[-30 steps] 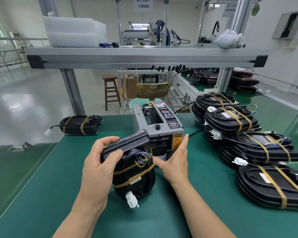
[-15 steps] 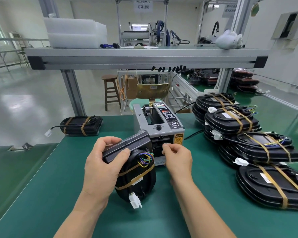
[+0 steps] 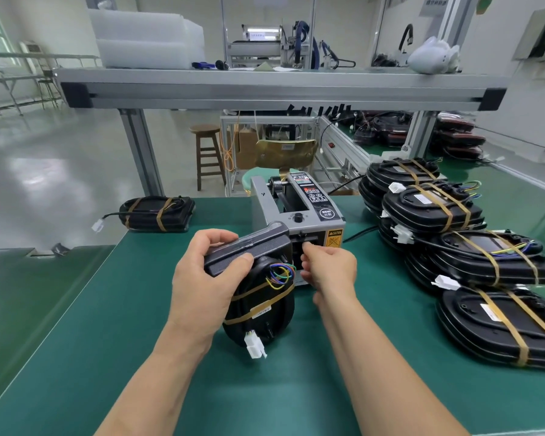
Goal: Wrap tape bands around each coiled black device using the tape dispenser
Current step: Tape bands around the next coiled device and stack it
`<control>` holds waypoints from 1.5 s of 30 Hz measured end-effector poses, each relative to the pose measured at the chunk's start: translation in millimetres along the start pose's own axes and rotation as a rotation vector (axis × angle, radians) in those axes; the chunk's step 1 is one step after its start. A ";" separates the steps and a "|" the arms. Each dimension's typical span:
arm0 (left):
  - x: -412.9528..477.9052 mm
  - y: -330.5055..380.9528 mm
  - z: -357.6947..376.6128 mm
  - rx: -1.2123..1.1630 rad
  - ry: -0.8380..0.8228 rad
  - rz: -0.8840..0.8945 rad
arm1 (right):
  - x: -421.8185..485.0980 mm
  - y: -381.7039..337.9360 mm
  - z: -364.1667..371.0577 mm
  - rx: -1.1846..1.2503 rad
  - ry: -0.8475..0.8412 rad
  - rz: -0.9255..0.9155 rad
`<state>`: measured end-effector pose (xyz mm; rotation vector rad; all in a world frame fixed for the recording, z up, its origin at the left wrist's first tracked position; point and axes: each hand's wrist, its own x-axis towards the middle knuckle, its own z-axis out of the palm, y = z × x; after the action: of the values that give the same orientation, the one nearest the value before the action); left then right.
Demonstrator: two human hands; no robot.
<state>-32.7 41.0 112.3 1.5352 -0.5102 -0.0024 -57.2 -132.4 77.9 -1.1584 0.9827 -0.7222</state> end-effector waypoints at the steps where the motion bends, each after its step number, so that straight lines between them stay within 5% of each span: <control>1: -1.2 0.9 0.5 0.007 -0.003 0.005 | 0.3 -0.5 0.8 0.001 0.012 0.002; 11: -20.1 6.0 -2.9 0.142 -0.131 0.082 | -6.1 1.5 4.4 -0.139 0.104 -0.069; 17: -21.1 8.8 -10.6 0.320 -0.182 0.177 | -38.0 -9.7 -27.4 0.299 -0.106 -0.077; 23: -19.8 13.9 -27.1 0.524 -0.191 0.271 | -78.6 -20.5 -26.0 0.484 -0.338 0.048; 28: -13.7 19.1 -31.3 0.568 -0.168 0.228 | -90.4 -25.5 -19.2 0.480 -0.411 0.030; 37: -14.1 41.2 -30.4 1.012 -0.211 0.175 | -113.7 -20.4 -4.7 0.443 -0.462 0.044; 40: -17.3 34.6 -29.2 0.852 -0.091 0.242 | -118.9 -18.2 -4.5 0.455 -0.482 0.039; 45: -30.4 -6.9 -16.1 0.284 -0.136 0.135 | -108.1 -21.8 -9.5 0.360 -0.359 -0.089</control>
<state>-52.7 65.4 97.0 1.7823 -0.7473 0.0729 -110.4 -47.7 125.3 -0.9731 0.4786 -0.6971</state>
